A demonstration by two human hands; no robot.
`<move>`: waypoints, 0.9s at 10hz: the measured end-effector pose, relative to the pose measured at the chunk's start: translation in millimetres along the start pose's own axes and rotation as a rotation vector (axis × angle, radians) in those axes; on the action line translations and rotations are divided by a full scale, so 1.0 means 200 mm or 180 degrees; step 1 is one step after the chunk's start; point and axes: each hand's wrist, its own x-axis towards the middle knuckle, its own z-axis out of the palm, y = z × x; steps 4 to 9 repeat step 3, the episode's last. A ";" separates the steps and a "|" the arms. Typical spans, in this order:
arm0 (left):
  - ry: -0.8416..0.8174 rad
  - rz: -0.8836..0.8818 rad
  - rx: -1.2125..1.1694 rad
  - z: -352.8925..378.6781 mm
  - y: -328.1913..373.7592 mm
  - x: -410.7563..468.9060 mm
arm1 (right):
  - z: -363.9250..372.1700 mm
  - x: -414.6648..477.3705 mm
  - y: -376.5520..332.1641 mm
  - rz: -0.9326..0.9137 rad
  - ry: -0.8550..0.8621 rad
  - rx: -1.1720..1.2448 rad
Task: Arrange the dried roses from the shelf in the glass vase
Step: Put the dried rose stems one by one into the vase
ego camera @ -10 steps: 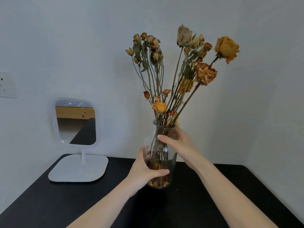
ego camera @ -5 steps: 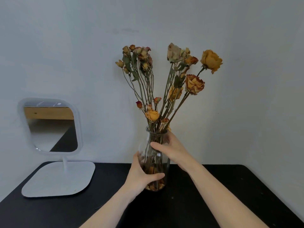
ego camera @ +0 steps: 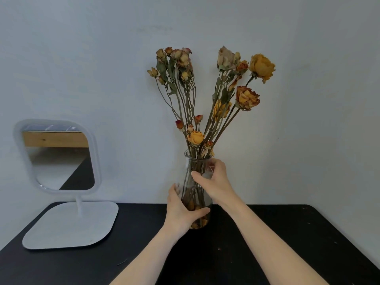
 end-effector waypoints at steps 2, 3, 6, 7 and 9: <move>-0.0047 -0.0117 0.0035 0.00 0.02 -0.01 | -0.02 -0.03 -0.05 0.0144 -0.0086 -0.0032; 0.0046 -0.0310 0.0255 -0.03 0.03 -0.08 | -0.06 -0.09 -0.07 0.0119 -0.0087 -0.0237; 0.0046 -0.0310 0.0255 -0.03 0.03 -0.08 | -0.06 -0.09 -0.07 0.0119 -0.0087 -0.0237; 0.0046 -0.0310 0.0255 -0.03 0.03 -0.08 | -0.06 -0.09 -0.07 0.0119 -0.0087 -0.0237; 0.0046 -0.0310 0.0255 -0.03 0.03 -0.08 | -0.06 -0.09 -0.07 0.0119 -0.0087 -0.0237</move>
